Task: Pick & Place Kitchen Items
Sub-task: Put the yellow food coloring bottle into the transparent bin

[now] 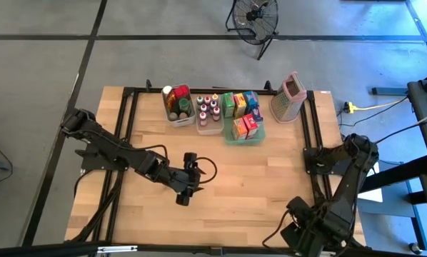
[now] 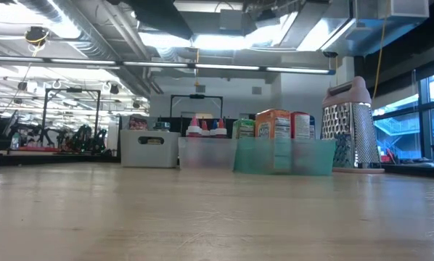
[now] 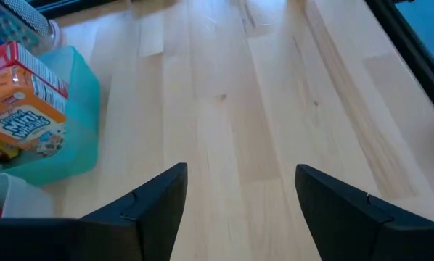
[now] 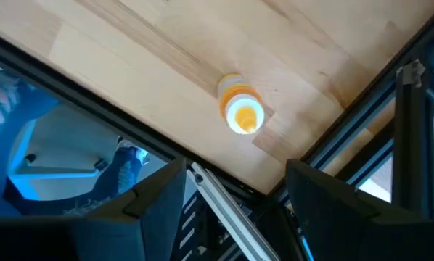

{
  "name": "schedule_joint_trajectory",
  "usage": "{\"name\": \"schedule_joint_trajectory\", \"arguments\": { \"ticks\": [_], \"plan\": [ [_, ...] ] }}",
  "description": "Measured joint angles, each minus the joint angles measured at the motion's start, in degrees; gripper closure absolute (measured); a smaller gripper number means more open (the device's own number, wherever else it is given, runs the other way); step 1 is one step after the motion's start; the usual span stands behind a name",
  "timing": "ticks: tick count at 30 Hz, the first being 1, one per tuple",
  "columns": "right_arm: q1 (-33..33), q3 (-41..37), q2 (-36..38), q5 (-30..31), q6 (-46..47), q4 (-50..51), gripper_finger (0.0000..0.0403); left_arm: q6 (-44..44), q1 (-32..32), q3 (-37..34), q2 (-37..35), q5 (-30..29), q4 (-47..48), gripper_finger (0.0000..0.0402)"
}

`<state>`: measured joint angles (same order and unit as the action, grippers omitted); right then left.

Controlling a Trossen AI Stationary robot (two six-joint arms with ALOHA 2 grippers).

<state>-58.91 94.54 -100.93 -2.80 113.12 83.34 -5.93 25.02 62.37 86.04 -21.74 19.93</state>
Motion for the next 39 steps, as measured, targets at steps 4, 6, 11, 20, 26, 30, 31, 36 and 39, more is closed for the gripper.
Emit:
{"name": "schedule_joint_trajectory", "arguments": {
  "ticks": [4, 6, 11, 20, 26, 30, 31, 36, 39],
  "plan": [
    [0.0, 0.0, -1.4, -0.2, 0.0, -0.2, 0.0162, -2.2, 0.1, 0.0, 0.0, 0.5, -0.1, 0.0151],
    [0.0, 0.0, -2.1, -0.5, 0.4, 0.0, 0.0162, -3.3, 0.4, 0.0, 0.0, 0.5, -0.1, 0.0151],
    [0.4, 0.0, -2.6, -0.7, 0.1, 0.1, 0.0164, -6.4, 1.2, 0.0, 0.0, 0.7, -0.1, 0.0151],
    [0.4, 0.0, -2.6, -0.1, 0.0, 3.3, 0.0182, -6.0, 2.4, 0.0, 1.5, 0.9, -1.1, 0.0151],
    [0.4, 0.0, -3.4, -0.2, 0.3, 1.2, 0.0182, -6.0, 2.4, 0.0, 3.7, 2.3, -1.6, 0.0151],
    [0.4, 0.0, -4.4, -0.2, 0.4, 1.5, 0.0182, -6.8, 2.8, 0.0, 4.4, 4.7, -2.6, 0.0151],
    [0.4, 0.0, -4.7, -0.3, 0.4, 1.5, 0.0182, -6.8, 2.8, 0.0, 4.6, 5.0, -3.3, 0.0151],
    [0.4, 0.0, -4.9, -0.3, 0.9, 0.9, 0.0182, -6.8, 4.1, 0.0, 4.8, 5.4, -4.0, 0.0151],
    [0.4, 0.0, -4.9, -0.3, 1.0, 0.9, 0.0182, -6.8, 4.8, 0.0, 4.8, 5.4, -4.3, 0.0151]
  ]
}}
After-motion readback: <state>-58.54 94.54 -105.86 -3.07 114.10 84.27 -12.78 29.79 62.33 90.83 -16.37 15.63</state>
